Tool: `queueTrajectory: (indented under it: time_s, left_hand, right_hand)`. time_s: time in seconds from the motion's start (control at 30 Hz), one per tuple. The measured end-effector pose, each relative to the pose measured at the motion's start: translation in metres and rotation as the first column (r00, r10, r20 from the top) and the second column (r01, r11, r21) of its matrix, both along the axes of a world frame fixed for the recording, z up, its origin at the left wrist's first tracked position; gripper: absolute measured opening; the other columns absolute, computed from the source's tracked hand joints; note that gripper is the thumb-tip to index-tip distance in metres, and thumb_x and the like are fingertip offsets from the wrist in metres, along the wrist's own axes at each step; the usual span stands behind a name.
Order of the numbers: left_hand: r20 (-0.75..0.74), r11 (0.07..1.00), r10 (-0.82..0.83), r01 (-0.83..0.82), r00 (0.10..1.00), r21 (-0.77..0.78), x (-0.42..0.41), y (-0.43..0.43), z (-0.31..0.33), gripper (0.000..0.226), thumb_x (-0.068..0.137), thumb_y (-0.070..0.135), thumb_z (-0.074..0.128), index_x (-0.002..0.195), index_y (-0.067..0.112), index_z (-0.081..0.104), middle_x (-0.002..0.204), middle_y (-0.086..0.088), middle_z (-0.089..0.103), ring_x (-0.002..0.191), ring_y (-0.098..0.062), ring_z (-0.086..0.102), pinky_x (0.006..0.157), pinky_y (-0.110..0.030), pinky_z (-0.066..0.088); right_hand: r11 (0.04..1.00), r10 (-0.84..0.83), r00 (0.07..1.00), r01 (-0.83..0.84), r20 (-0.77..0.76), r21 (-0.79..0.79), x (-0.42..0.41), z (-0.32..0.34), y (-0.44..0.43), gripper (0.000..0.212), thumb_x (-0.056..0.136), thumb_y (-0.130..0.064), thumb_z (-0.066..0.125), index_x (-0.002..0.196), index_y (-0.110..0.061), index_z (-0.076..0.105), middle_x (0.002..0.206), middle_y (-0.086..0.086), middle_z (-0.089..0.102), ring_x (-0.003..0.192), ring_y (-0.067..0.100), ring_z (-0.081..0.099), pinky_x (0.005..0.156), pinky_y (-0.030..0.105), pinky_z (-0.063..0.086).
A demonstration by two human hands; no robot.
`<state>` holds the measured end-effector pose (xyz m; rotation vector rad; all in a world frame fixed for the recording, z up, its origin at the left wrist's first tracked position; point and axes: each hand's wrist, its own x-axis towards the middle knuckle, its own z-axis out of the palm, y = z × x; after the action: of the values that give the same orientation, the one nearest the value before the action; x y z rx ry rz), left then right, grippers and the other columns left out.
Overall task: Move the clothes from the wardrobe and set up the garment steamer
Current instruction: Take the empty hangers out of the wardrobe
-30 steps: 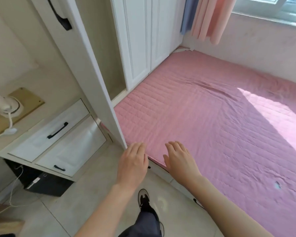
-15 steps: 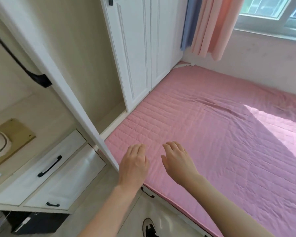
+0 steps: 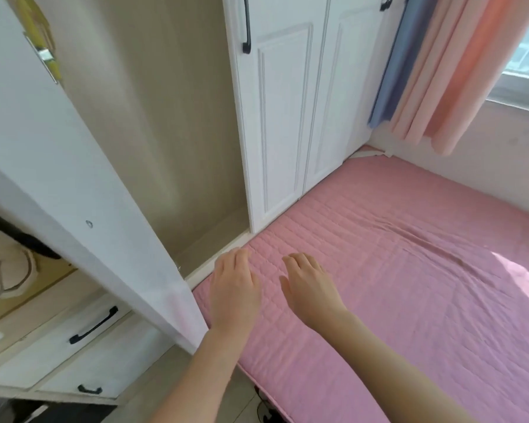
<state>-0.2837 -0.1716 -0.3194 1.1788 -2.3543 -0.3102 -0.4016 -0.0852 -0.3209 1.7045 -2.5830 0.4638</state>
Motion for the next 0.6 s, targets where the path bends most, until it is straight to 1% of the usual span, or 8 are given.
queueTrajectory:
  time_s: [0.07, 0.17, 0.23, 0.33, 0.43, 0.5, 0.6]
  left_hand:
    - [-0.016, 0.997, 0.074, -0.074, 0.997, -0.007, -0.012, -0.015, 0.004, 0.034, 0.083, 0.003, 0.062, 0.116, 0.006, 0.060, 0.113, -0.006, 0.063, 0.109, -0.026, 0.055, 0.084, -0.035, 0.052]
    - [-0.034, 0.987, 0.157, -0.158, 0.987, -0.022, -0.030, -0.040, 0.014, 0.035, 0.084, 0.004, 0.061, 0.119, 0.006, 0.060, 0.115, -0.006, 0.063, 0.111, -0.026, 0.055, 0.086, -0.038, 0.053]
    - [-0.046, 0.978, 0.202, -0.204, 0.978, -0.048, -0.042, -0.059, 0.023, 0.035, 0.084, 0.005, 0.061, 0.119, 0.006, 0.059, 0.116, -0.007, 0.063, 0.111, -0.027, 0.055, 0.086, -0.039, 0.053]
    - [-0.085, 0.953, 0.281, -0.289, 0.956, -0.095, -0.056, -0.091, 0.042, 0.034, 0.084, 0.004, 0.061, 0.117, 0.006, 0.060, 0.112, -0.008, 0.064, 0.107, -0.029, 0.056, 0.080, -0.040, 0.054]
    - [-0.103, 0.919, 0.355, -0.367, 0.929, -0.142, -0.066, -0.123, 0.063, 0.032, 0.084, 0.005, 0.059, 0.116, 0.006, 0.060, 0.108, -0.009, 0.065, 0.103, -0.030, 0.058, 0.075, -0.041, 0.053]
    - [-0.112, 0.897, 0.386, -0.401, 0.916, -0.187, -0.069, -0.145, 0.078, 0.032, 0.084, 0.006, 0.058, 0.116, 0.006, 0.060, 0.108, -0.009, 0.065, 0.105, -0.029, 0.057, 0.076, -0.041, 0.053]
    - [-0.130, 0.861, 0.428, -0.447, 0.894, -0.242, -0.072, -0.177, 0.103, 0.034, 0.083, 0.006, 0.058, 0.117, 0.006, 0.059, 0.111, -0.009, 0.064, 0.110, -0.030, 0.055, 0.081, -0.041, 0.052]
  right_hand:
    - [0.998, 0.057, 0.998, -0.057, 0.004, -0.006, -0.016, 0.003, -0.020, 0.029, 0.093, -0.023, 0.052, 0.116, -0.006, 0.058, 0.117, 0.008, 0.060, 0.112, 0.028, 0.054, 0.094, 0.034, 0.047]
    - [0.992, 0.124, 0.992, -0.124, -0.010, -0.035, -0.040, 0.014, -0.051, 0.030, 0.093, -0.024, 0.053, 0.116, -0.006, 0.058, 0.115, 0.009, 0.061, 0.114, 0.029, 0.054, 0.094, 0.035, 0.048]
    - [0.984, 0.172, 0.985, -0.172, -0.001, -0.053, -0.055, 0.025, -0.073, 0.031, 0.094, -0.024, 0.050, 0.119, -0.005, 0.056, 0.118, 0.010, 0.059, 0.117, 0.028, 0.052, 0.097, 0.035, 0.047]
    - [0.961, 0.263, 0.964, -0.265, -0.034, -0.074, -0.074, 0.042, -0.110, 0.033, 0.097, -0.026, 0.045, 0.122, -0.006, 0.053, 0.120, 0.008, 0.057, 0.117, 0.026, 0.049, 0.101, 0.034, 0.042]
    - [0.934, 0.339, 0.939, -0.343, -0.059, -0.101, -0.086, 0.062, -0.149, 0.034, 0.097, -0.027, 0.044, 0.124, -0.007, 0.052, 0.122, 0.007, 0.056, 0.120, 0.026, 0.048, 0.103, 0.032, 0.038]
    - [0.913, 0.380, 0.922, -0.387, -0.073, -0.128, -0.091, 0.078, -0.176, 0.036, 0.098, -0.028, 0.044, 0.126, -0.007, 0.051, 0.125, 0.008, 0.056, 0.123, 0.025, 0.046, 0.105, 0.031, 0.037]
    - [0.883, 0.427, 0.901, -0.435, -0.081, -0.177, -0.095, 0.105, -0.216, 0.036, 0.098, -0.027, 0.043, 0.127, -0.007, 0.051, 0.127, 0.007, 0.055, 0.123, 0.025, 0.046, 0.103, 0.031, 0.038]
